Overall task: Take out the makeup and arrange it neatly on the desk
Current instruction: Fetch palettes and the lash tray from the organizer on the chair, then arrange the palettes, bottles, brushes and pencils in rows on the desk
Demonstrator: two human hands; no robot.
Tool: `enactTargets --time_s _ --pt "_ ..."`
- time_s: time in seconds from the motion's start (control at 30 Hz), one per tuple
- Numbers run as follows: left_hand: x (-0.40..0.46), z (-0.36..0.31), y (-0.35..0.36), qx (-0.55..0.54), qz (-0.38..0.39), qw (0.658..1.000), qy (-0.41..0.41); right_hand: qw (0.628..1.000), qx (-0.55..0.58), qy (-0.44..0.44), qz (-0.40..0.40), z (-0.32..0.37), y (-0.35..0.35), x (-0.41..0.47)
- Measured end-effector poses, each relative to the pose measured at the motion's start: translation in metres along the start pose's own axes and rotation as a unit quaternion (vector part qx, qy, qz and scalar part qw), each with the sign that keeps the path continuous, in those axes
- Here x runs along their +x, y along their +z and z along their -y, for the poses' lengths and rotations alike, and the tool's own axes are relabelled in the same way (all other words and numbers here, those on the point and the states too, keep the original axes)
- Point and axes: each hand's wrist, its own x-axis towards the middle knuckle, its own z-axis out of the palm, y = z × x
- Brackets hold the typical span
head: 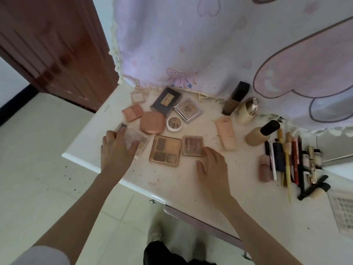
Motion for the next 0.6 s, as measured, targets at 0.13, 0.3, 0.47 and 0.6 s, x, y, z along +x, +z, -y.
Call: enactTargets --time_s 0.13,0.3,0.47,0.6 --pt "-0.005 0.000 0.015 0.052 -0.041 0.998 0.012 0.992 -0.094 -0.083 -0.013 -0.020 0.009 -0.021" --pt "-0.027 -0.002 0.032 0.055 -0.114 0.992 0.012 0.983 -0.144 -0.109 -0.021 -0.035 0.012 -0.026" --pt "-0.063 -0.031 0.051 0.022 -0.162 0.970 0.182 0.983 -0.116 -0.139 -0.012 -0.045 0.010 -0.028" --pt "-0.100 -0.052 0.072 0.008 -0.088 0.933 0.350 0.986 -0.112 -0.122 -0.034 -0.071 0.001 -0.054"
